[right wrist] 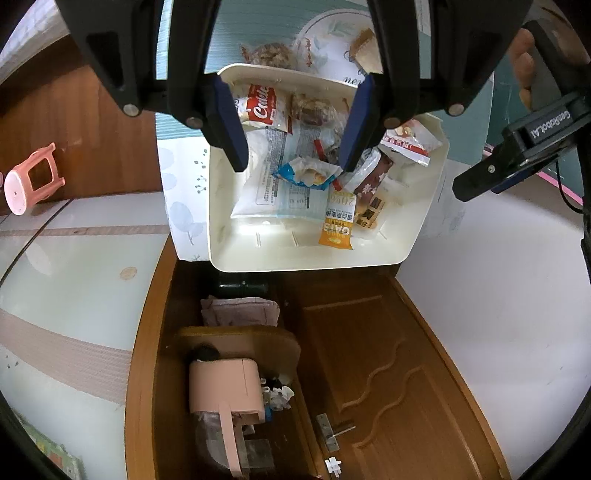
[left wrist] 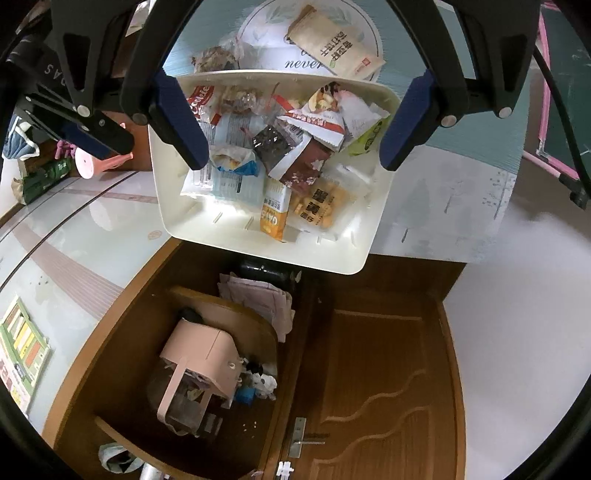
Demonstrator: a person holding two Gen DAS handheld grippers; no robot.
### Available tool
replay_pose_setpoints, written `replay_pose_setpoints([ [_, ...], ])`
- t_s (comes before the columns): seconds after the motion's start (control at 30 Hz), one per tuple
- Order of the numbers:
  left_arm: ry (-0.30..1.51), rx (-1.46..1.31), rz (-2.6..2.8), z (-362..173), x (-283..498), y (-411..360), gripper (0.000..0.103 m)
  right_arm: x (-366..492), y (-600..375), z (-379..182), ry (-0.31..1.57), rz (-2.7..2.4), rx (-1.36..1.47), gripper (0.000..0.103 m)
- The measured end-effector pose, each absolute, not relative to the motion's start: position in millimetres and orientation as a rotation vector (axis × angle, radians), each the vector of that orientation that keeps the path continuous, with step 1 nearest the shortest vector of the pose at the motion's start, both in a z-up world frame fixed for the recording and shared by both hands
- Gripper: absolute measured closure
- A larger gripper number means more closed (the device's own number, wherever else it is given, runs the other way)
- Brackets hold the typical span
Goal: Organize snacks
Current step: 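Move both tools back toward the cracker bag and nut bag on the placemat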
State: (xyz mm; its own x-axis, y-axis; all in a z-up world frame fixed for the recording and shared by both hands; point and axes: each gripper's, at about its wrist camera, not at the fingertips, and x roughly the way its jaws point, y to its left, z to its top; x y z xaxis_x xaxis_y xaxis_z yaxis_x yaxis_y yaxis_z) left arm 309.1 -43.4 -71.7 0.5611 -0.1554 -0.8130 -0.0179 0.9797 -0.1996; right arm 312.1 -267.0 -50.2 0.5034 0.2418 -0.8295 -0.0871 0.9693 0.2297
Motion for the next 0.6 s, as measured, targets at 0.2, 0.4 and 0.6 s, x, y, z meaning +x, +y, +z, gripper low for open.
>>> replay_pose_setpoints([
  [0.2,0.964,-0.174,-0.092,-67,293,-44,0.010,301,-264,-46,1.011,0.194,0.158,0.046],
  [0.4,0.949,-0.160,-0.086,-65,274,-37,0.010,291,-261,-45,1.002,0.178,0.162,0.045],
  [0.6,0.947,-0.154,-0.081,-69,256,-30,0.010,276,-255,-48,1.007,0.165,0.163,0.045],
])
